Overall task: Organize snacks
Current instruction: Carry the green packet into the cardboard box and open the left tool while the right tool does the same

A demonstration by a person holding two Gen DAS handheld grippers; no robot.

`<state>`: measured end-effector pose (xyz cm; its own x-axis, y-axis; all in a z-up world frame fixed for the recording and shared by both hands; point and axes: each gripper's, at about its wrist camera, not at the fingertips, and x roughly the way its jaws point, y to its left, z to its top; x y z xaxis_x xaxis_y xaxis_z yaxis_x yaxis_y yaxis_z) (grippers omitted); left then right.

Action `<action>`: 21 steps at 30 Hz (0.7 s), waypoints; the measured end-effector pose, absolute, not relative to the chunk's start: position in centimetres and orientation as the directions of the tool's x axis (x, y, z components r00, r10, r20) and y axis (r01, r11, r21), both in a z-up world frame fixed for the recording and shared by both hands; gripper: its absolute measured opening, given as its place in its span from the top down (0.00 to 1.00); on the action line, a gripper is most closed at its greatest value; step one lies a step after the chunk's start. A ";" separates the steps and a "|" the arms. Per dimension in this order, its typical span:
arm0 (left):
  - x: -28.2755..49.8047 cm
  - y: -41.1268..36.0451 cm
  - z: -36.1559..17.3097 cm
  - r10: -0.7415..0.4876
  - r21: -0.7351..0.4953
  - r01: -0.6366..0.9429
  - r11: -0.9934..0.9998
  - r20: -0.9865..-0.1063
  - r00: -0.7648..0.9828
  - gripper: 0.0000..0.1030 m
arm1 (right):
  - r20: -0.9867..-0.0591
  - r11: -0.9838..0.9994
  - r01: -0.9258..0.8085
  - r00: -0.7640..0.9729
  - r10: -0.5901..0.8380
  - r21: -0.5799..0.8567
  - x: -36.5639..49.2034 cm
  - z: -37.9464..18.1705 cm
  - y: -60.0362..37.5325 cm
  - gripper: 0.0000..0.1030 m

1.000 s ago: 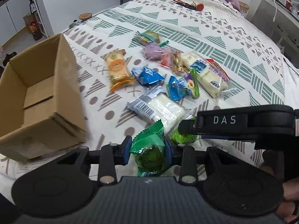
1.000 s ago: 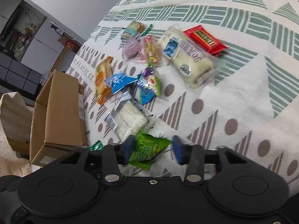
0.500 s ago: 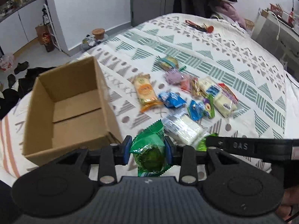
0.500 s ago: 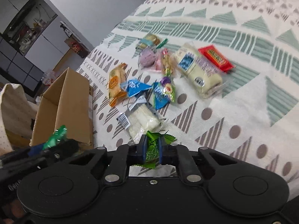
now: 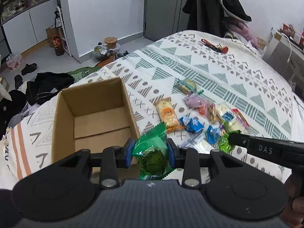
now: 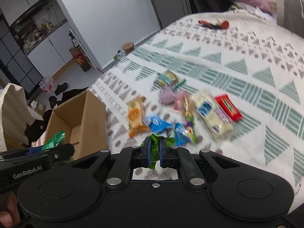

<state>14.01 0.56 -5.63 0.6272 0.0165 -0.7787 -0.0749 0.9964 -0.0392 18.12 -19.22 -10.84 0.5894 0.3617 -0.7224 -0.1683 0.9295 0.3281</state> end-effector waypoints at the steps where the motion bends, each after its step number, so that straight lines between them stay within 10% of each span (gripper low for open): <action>1: 14.2 0.8 -5.6 0.019 -0.036 -0.074 0.997 -0.778 0.628 0.66 | -0.720 0.928 -0.171 0.590 0.365 0.331 18.3 -10.6 -19.0 0.92; 21: 15.9 9.3 -3.8 0.043 -0.064 -0.140 0.988 -0.756 0.653 0.66 | -0.683 0.914 -0.298 0.608 0.404 0.275 19.8 -6.6 -9.7 0.95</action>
